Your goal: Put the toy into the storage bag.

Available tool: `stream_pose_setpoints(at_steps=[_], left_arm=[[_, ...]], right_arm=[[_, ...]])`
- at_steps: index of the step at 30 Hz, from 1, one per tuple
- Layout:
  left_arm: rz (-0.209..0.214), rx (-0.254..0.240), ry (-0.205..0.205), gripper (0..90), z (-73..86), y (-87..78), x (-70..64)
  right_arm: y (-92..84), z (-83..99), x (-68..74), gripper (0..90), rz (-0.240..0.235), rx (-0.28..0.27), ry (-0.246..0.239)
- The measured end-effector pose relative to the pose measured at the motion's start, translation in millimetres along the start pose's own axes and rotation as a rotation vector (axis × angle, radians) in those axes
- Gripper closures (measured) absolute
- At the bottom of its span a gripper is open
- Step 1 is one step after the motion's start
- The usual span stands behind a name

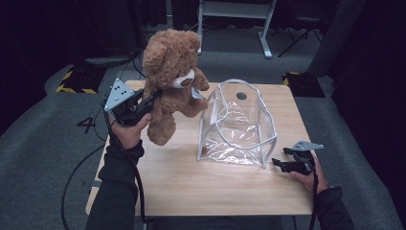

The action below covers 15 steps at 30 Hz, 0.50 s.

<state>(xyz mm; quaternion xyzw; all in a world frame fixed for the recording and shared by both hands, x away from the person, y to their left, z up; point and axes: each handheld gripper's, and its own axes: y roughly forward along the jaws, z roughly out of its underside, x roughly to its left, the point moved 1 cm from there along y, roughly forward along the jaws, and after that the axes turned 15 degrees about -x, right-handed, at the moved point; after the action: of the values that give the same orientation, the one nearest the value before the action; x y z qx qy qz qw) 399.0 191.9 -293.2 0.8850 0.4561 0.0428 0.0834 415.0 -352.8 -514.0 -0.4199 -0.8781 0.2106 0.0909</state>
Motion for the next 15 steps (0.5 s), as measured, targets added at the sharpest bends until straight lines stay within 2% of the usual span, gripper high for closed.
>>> stream_pose_setpoints(at_steps=[5, 10, 15], left_arm=[[-0.001, -0.014, 0.006, 75.0, -18.1, 11.7, -6.9], [-0.006, -0.031, 0.007, 75.1, -30.4, 20.6, -12.6], [0.008, -0.038, 0.019, 75.2, -40.2, 32.3, -20.2]], right_arm=[[0.0, 0.0, 0.0, 23.9, 0.0, 0.0, 0.0], [0.0, 0.0, 0.0, 23.9, 0.0, 0.0, 0.0], [0.0, 0.0, 0.0, 23.9, 0.0, 0.0, 0.0]])
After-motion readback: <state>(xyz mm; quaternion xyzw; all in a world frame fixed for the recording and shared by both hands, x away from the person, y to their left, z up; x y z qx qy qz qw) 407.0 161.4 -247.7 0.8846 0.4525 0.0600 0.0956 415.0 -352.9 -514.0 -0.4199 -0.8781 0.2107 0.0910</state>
